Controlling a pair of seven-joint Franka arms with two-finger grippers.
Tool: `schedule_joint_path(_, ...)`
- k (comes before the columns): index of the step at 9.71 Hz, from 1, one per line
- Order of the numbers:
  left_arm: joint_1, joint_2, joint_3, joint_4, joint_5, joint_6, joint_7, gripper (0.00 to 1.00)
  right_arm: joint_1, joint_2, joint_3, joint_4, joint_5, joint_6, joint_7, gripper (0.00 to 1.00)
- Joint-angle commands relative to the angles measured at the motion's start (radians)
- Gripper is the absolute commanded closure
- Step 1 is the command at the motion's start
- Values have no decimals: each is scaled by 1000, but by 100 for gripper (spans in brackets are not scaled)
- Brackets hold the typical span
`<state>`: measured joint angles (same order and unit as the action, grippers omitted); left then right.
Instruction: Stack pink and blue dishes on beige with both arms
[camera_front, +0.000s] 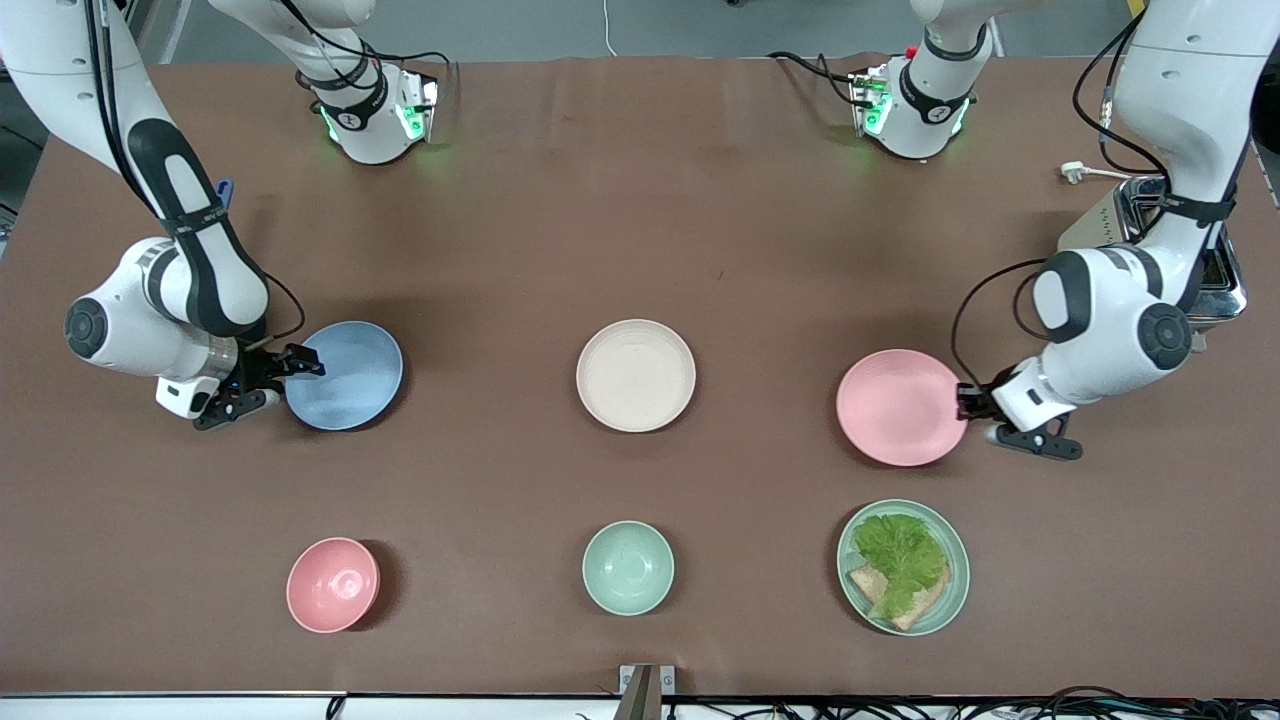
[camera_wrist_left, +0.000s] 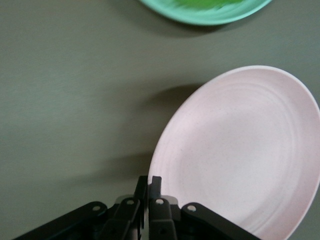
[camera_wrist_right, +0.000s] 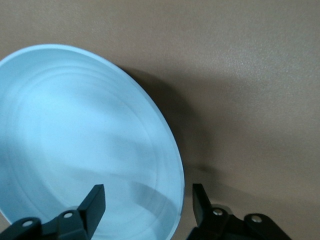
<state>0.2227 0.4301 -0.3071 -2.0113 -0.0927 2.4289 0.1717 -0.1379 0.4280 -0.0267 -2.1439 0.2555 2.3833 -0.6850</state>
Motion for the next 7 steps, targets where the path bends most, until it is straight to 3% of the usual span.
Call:
schedule_joint_path(1,-6,-33,-120,14,-9,-69,-241,100,-14,0,5,-10,30,-1,-30,49)
schedule_joint_path(2,-13,-30,-179,28,1,-76,-349,100,-14,8,5,-7,36,-1,-30,67)
schedule_joint_path(3,-51,-24,-205,37,4,-76,-454,100,-8,8,4,1,88,-10,-25,94)
schedule_joint_path(5,-225,1,-199,71,26,-71,-701,100,-6,9,-1,25,99,-30,-15,100)
schedule_joint_path(7,-314,62,-204,101,135,-35,-878,100,1,5,-24,99,99,-170,7,100)
